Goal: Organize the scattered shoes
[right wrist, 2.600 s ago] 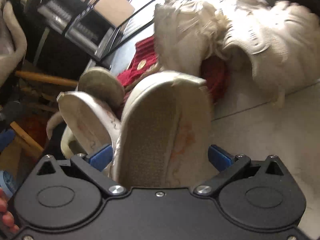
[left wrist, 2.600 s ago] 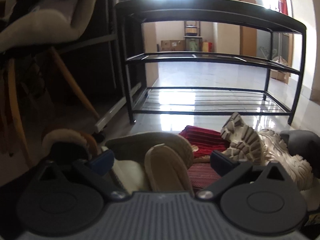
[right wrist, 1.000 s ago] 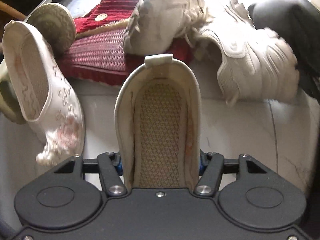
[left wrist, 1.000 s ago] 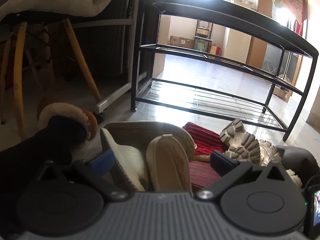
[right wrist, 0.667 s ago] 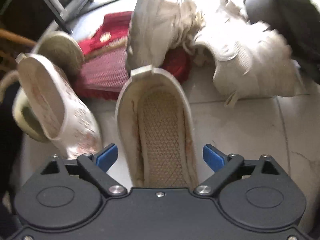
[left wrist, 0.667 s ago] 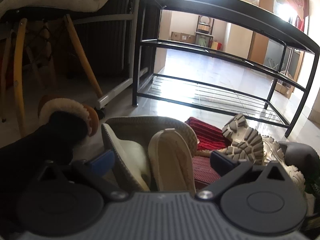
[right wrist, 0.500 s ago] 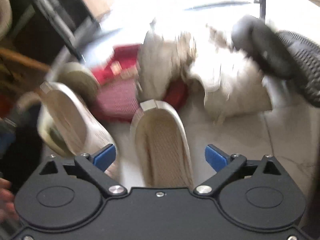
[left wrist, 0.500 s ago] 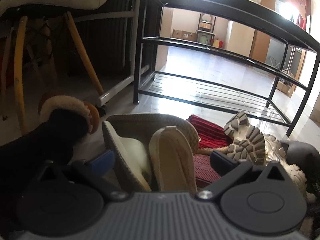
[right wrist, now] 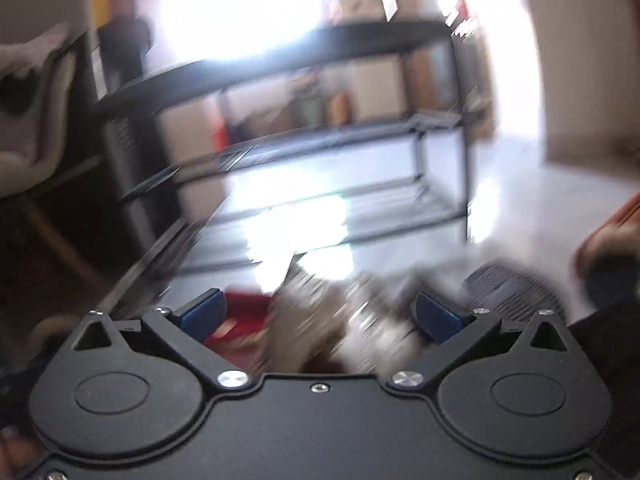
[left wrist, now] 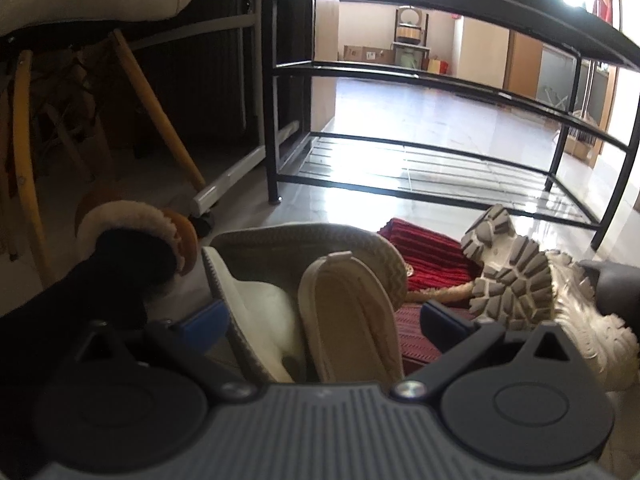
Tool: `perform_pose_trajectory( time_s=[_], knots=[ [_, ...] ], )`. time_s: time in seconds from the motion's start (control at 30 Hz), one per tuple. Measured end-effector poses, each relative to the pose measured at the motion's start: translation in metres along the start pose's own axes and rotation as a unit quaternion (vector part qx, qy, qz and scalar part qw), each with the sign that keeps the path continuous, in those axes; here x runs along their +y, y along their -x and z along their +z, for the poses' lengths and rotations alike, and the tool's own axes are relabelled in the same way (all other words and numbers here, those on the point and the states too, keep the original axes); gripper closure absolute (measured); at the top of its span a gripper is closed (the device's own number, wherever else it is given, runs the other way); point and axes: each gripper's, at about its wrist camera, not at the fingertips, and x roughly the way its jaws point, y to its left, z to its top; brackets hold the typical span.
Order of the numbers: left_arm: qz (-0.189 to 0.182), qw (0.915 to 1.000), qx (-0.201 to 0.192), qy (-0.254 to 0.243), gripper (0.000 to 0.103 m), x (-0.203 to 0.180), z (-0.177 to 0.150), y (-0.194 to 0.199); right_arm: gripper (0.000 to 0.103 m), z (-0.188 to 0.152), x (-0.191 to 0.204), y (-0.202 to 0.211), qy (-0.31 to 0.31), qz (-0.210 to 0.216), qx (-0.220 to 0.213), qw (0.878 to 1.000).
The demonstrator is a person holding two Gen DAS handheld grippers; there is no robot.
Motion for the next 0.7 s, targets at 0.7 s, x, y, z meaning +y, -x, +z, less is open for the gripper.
perform_pose_trajectory(
  time_s=[0.7],
  knots=[
    [-0.034, 0.9989, -0.017, -0.026, 0.0, 0.005, 0.001, -0.038, 0.0, -0.002, -0.053, -0.018, -0.06, -0.058, 0.003, 0.996]
  ],
)
